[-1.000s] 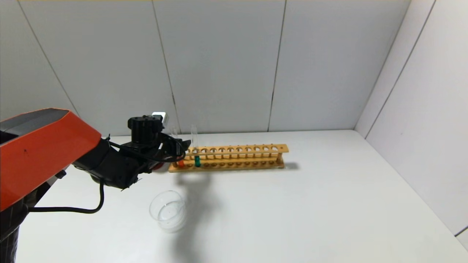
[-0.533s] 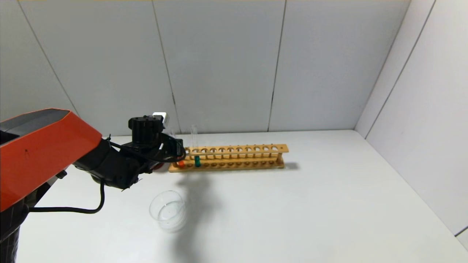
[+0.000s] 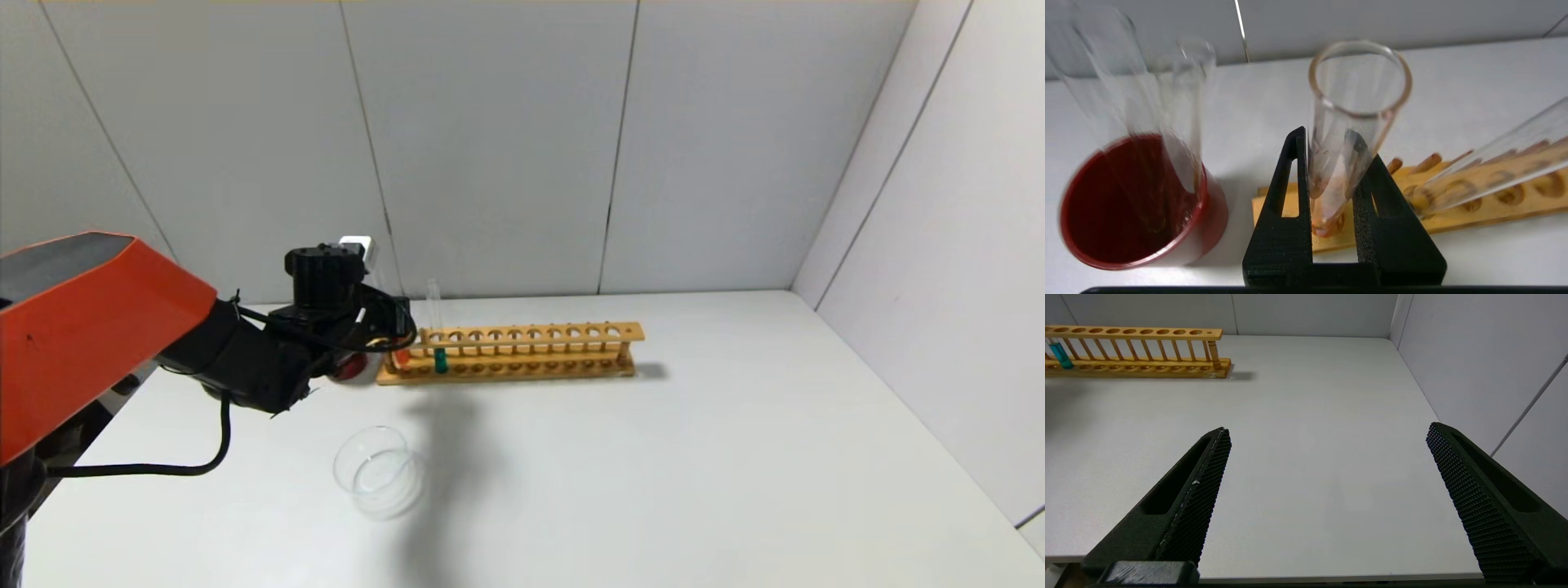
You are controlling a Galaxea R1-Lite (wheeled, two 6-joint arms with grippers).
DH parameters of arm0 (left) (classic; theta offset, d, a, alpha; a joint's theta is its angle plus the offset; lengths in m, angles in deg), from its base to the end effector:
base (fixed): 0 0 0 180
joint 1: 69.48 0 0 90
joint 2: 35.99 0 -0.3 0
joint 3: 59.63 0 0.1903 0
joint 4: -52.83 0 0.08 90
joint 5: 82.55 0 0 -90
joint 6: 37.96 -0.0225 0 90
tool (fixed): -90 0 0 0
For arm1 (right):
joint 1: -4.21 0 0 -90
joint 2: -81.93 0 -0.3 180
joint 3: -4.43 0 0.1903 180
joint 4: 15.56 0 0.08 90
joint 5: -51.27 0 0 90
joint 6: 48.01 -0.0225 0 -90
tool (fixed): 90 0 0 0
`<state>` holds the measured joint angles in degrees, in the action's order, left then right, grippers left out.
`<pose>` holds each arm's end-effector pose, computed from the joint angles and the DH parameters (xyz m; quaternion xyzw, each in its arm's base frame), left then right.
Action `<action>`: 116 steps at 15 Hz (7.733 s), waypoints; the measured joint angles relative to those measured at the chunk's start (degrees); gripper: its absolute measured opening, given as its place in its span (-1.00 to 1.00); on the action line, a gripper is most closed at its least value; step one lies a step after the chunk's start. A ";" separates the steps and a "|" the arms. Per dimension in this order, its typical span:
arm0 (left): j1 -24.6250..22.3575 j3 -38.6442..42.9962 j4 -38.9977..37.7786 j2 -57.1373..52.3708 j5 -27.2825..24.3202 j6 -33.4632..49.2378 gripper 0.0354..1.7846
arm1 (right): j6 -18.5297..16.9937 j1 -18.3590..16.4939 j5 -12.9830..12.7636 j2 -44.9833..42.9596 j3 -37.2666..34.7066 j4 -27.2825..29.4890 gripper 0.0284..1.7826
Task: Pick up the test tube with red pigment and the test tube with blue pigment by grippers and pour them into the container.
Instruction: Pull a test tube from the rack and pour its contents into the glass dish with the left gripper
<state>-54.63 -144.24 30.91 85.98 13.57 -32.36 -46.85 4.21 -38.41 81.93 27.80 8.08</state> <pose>0.3957 -0.1024 0.1118 -0.0239 0.1356 -0.0689 0.9881 -0.0228 0.0001 0.0750 -0.0101 0.0023 0.0028 0.9999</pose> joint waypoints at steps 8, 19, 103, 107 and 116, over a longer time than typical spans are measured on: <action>0.04 -9.45 14.81 -9.24 0.60 -1.57 -0.67 | 0.02 0.00 -0.02 0.00 0.00 -0.02 0.96; -1.24 5.52 15.36 -26.73 2.45 -8.70 -0.67 | 0.00 0.00 0.00 0.00 0.00 0.00 0.96; -12.20 28.98 -1.46 -13.59 -25.03 -115.98 -0.67 | 0.02 0.07 0.00 0.00 0.00 0.00 0.96; -11.08 29.14 -1.60 -13.40 -24.28 -118.08 -0.67 | 0.02 0.07 -0.02 0.00 0.00 0.00 0.96; -10.36 29.00 -3.80 -13.56 -22.58 -123.56 -0.67 | 0.02 0.07 -0.02 0.00 0.00 -0.02 0.96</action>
<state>-65.00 -115.24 27.11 72.42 -9.01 -155.93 -46.82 4.28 -38.43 81.93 27.80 8.05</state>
